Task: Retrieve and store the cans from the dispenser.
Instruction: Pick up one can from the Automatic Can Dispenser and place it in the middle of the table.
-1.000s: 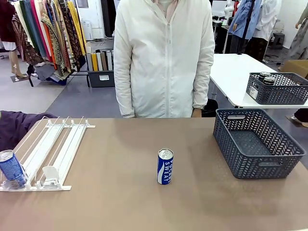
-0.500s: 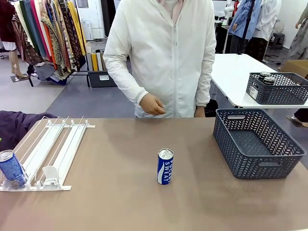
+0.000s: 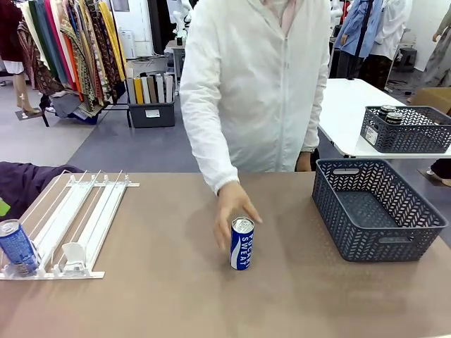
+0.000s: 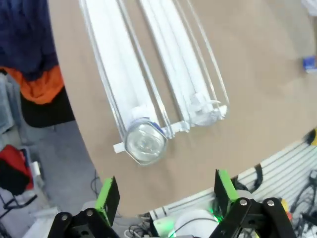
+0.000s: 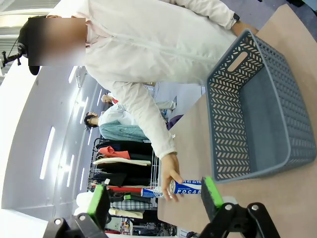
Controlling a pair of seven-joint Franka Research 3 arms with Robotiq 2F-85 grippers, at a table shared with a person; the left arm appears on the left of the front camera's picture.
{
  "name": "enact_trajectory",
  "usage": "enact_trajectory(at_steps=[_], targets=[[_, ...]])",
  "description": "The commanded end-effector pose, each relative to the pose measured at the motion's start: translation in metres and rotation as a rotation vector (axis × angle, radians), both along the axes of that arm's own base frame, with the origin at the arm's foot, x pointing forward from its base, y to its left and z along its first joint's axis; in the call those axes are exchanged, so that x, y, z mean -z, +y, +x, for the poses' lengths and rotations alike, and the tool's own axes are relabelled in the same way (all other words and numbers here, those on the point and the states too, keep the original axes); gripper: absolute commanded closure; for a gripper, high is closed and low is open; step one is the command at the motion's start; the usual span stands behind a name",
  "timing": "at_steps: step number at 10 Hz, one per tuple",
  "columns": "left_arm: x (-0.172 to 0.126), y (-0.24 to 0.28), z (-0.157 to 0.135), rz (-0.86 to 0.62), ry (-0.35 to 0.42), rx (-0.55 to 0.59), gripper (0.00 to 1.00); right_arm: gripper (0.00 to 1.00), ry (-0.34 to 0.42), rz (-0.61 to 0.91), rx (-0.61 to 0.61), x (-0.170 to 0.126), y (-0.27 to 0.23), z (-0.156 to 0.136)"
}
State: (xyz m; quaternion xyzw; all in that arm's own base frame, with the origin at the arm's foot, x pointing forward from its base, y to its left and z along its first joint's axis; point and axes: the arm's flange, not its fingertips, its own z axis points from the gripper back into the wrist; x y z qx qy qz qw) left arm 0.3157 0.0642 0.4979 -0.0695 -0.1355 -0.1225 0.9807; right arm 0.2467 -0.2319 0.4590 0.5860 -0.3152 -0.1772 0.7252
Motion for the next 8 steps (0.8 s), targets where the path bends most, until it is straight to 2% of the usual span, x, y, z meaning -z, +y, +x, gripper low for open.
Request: enact_trajectory(at_steps=[1,3,5,8], targets=[[0.037,-0.01,0.01,0.066,0.031,-0.14,0.0,0.0,-0.028,0.014,0.009,-0.004,0.001,0.004],[0.053,-0.012,0.02,0.082,0.07,-0.197,0.0,0.0,-0.028,0.014,0.009,-0.004,0.001,0.004],[0.072,-0.009,0.03,0.072,0.146,-0.218,0.0,0.0,-0.028,0.014,0.009,-0.004,0.001,0.004],[0.099,-0.006,0.03,0.063,0.212,-0.249,0.0,0.0,-0.028,0.014,0.009,-0.004,0.001,0.004]])
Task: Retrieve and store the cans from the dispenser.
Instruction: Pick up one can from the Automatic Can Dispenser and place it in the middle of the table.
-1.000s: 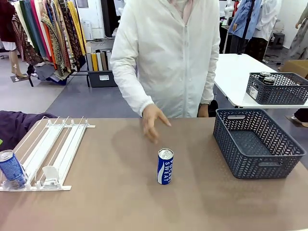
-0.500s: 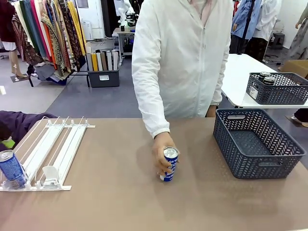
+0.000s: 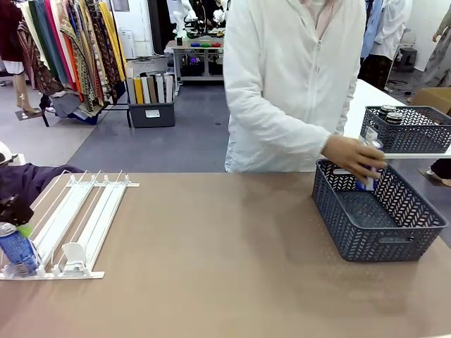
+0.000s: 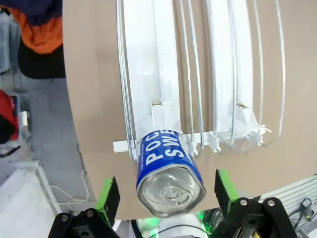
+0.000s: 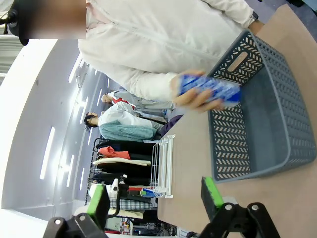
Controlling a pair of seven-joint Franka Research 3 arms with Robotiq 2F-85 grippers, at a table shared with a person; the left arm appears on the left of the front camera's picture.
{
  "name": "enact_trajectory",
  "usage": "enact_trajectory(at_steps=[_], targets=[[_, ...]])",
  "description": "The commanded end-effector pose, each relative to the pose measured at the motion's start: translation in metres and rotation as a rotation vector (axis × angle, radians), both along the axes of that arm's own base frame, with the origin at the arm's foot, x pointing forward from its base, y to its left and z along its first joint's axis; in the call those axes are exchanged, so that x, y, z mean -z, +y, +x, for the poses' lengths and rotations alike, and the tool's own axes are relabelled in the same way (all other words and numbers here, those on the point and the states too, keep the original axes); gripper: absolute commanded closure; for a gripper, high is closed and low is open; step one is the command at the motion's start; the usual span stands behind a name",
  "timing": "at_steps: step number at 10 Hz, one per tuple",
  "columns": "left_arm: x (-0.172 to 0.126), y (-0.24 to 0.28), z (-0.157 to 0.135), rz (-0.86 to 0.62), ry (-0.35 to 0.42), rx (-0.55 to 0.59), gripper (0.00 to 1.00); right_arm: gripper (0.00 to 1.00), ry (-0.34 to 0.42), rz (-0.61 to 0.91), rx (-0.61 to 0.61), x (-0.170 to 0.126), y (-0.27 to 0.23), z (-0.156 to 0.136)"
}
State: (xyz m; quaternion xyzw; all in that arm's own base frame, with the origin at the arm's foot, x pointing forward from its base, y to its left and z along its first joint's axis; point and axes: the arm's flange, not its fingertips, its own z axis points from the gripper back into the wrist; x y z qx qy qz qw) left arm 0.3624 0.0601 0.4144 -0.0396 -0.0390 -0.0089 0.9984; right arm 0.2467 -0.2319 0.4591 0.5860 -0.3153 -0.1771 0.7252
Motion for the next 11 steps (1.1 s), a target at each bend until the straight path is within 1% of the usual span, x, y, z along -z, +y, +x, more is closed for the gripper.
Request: enact_trajectory(at_steps=[1,6,7,8,9,11], targets=[[0.0202,-0.0014,-0.0161,0.007,0.012,-0.03,0.0,0.0,-0.028,0.014,0.009,-0.0044,0.0005,0.0036],[0.0251,-0.0046,-0.0123,0.025,0.032,-0.011,0.0,0.0,-0.028,0.014,0.009,-0.0044,0.0005,0.0036],[0.0257,-0.0055,-0.0114,0.034,0.019,-0.009,0.28,0.0,-0.028,0.014,0.009,-0.0044,0.0005,0.0036],[0.0255,-0.0056,-0.0113,0.03,0.017,-0.011,0.85,0.0,-0.028,0.014,0.009,-0.0044,0.0005,0.0036],[0.0259,-0.0056,-0.0113,0.031,0.015,-0.012,1.0,0.0,-0.028,0.014,0.009,-0.0044,0.0005,0.0036],[0.0259,-0.0044,-0.0107,0.04,0.012,-0.017,1.0,0.0,-0.028,0.014,0.009,-0.0044,0.0005,0.0036]])
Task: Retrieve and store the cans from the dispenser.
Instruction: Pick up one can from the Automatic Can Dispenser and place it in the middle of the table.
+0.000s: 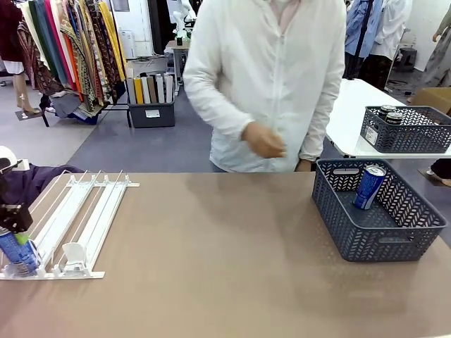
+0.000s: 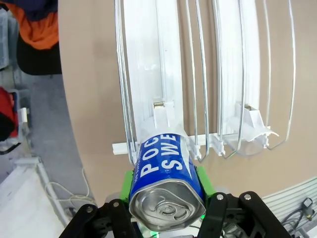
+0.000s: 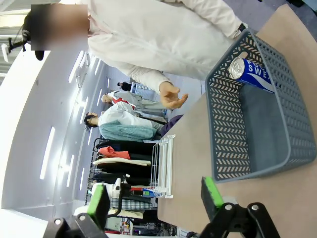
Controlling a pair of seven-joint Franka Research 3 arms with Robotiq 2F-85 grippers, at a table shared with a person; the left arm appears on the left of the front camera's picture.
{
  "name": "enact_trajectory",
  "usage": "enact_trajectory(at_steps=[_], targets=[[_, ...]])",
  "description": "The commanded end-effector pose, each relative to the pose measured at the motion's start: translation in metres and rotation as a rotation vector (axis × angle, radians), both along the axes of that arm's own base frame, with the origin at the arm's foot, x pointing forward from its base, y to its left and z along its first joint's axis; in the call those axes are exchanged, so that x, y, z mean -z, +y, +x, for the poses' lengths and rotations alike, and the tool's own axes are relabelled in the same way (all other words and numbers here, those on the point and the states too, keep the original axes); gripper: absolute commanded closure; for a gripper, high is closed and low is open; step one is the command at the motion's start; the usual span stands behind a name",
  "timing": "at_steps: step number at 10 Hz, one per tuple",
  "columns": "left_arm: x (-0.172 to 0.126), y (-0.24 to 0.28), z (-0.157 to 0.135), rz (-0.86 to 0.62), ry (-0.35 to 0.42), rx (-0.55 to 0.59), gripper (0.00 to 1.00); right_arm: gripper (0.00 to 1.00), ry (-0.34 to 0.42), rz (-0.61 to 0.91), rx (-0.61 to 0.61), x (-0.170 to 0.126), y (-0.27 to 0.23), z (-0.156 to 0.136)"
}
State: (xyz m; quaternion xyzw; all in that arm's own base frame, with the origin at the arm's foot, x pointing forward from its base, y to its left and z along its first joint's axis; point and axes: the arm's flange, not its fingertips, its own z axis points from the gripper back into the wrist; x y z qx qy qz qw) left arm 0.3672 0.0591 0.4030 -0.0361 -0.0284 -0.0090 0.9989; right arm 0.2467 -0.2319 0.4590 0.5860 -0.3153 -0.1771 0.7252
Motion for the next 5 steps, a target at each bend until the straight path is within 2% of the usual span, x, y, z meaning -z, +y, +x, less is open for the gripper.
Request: enact_trajectory(at_steps=[1,5], targets=[[0.015,-0.004,-0.016,0.032,-0.011,-0.014,1.0,0.0,-0.028,0.014,0.009,-0.004,0.001,0.004],[0.001,-0.005,-0.015,0.048,-0.042,-0.002,1.0,0.0,-0.028,0.014,0.009,-0.004,0.001,0.004]])
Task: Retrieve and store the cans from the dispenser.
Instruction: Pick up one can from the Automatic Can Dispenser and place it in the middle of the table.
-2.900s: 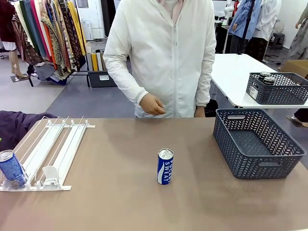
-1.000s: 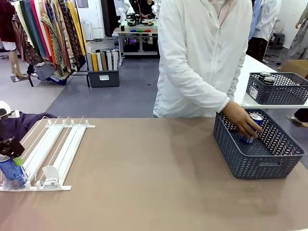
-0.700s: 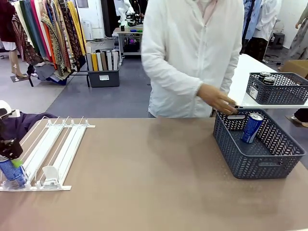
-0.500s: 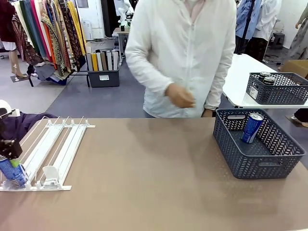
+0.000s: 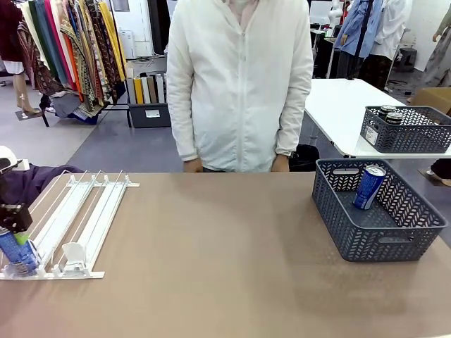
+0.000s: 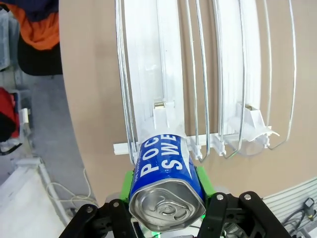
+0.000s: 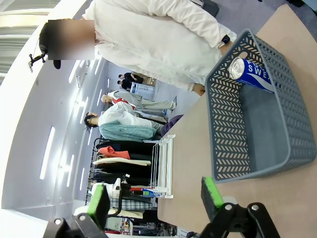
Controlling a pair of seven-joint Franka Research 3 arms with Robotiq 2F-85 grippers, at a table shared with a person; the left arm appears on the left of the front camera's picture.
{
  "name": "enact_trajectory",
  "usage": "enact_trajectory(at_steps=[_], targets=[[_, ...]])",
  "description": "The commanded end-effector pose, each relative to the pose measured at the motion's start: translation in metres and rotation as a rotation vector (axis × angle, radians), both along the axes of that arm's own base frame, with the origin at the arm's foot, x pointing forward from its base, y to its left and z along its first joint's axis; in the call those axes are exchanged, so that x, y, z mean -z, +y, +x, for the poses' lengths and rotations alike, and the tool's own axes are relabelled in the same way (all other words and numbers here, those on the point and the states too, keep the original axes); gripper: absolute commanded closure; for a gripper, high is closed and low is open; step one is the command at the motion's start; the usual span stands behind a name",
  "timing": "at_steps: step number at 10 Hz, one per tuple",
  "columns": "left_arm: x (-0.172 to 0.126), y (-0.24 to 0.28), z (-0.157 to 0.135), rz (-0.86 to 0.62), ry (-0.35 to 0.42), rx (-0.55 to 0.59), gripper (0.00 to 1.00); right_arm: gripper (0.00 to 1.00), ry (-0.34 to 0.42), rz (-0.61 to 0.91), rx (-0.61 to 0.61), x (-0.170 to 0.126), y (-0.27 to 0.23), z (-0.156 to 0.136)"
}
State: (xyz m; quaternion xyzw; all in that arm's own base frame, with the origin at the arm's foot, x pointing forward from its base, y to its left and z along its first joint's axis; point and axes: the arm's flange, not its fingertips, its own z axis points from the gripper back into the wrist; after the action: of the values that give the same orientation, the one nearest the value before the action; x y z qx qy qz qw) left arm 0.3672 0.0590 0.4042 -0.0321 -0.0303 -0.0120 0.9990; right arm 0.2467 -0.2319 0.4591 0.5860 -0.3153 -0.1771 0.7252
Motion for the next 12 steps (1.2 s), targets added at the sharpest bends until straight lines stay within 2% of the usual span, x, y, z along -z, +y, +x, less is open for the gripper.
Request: enact_trajectory(at_steps=[1,3,5,7,9,10,11,12], targets=[[-0.013,-0.01,-0.014,0.05,-0.059,0.012,1.0,0.0,-0.028,0.014,0.009,-0.004,0.001,0.004],[-0.066,-0.028,-0.013,0.082,-0.129,0.074,1.0,0.0,-0.028,0.014,0.009,-0.004,0.001,0.004],[-0.123,-0.047,-0.021,0.069,-0.243,0.151,1.0,0.0,-0.028,0.014,0.009,-0.004,0.001,0.004],[-0.166,-0.046,-0.036,0.037,-0.36,0.167,1.0,0.0,-0.028,0.014,0.009,-0.004,0.001,0.004],[-0.189,-0.029,-0.055,0.025,-0.437,0.154,1.0,0.0,-0.028,0.014,0.009,-0.004,0.001,0.004],[-0.189,-0.021,-0.056,0.024,-0.425,0.13,1.0,0.0,-0.028,0.014,0.009,-0.004,0.001,0.004],[-0.192,-0.043,-0.049,0.054,-0.404,0.147,1.0,0.0,-0.028,0.014,0.009,-0.004,0.001,0.004],[-0.192,-0.043,-0.049,0.054,-0.404,0.147,1.0,0.0,-0.028,0.014,0.009,-0.004,0.001,0.004]])
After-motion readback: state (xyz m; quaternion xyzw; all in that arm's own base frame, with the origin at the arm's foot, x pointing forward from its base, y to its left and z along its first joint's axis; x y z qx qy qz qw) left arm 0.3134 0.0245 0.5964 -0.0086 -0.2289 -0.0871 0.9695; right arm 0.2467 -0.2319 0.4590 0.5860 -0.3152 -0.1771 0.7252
